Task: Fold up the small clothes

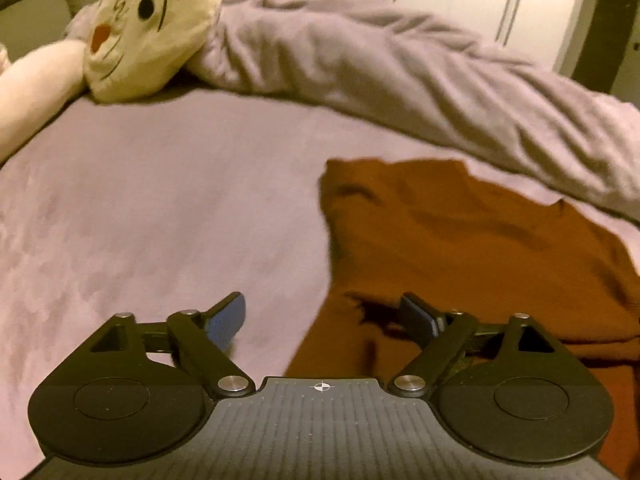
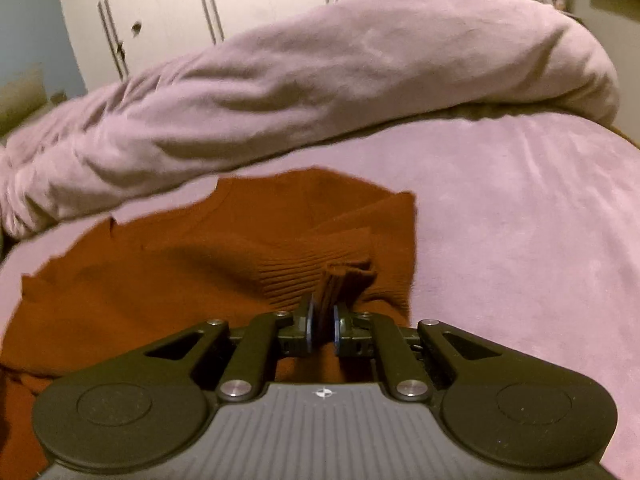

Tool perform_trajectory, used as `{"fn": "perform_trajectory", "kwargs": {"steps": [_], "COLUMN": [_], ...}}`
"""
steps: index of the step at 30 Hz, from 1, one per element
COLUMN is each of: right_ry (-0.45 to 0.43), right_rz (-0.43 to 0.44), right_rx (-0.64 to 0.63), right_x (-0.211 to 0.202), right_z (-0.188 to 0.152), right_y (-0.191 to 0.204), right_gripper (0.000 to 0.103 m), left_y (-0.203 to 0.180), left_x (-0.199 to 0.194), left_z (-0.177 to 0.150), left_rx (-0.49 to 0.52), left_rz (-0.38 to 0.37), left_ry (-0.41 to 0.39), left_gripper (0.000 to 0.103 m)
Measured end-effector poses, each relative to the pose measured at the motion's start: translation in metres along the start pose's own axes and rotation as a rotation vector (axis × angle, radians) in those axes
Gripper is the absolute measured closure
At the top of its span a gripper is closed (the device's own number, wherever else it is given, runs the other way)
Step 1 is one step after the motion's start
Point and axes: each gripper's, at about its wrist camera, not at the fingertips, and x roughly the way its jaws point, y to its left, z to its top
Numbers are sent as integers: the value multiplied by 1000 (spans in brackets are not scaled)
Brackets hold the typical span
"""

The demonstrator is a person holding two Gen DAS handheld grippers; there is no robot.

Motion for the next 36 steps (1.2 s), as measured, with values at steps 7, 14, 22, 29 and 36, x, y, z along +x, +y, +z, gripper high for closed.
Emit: {"fn": "perform_trajectory", "kwargs": {"steps": [7,14,22,29,36], "right_ry": [-83,78,115,114,128], "right_rz": [15,30,73,109,102], "right_rx": [-5,-79,-90,-40,-34], "right_x": [-31,2,2,-44,-127], "right_z": [1,-10,-7,-17,-76], "right_y": [11,23,18,10,-24], "right_gripper": [93,92,81,56,56], "left_y": [-19,-25,-26,-8,42], "left_x": [32,50,47,-1,-62], "left_z": [1,-15,-22,-31,-68], "left_rx": [-1,68,88,103,126], "left_rz": [-39,-27,-8,-16,-41], "left_ry": [102,204,190,161,139], "left_gripper": [8,0,0,0,0]}}
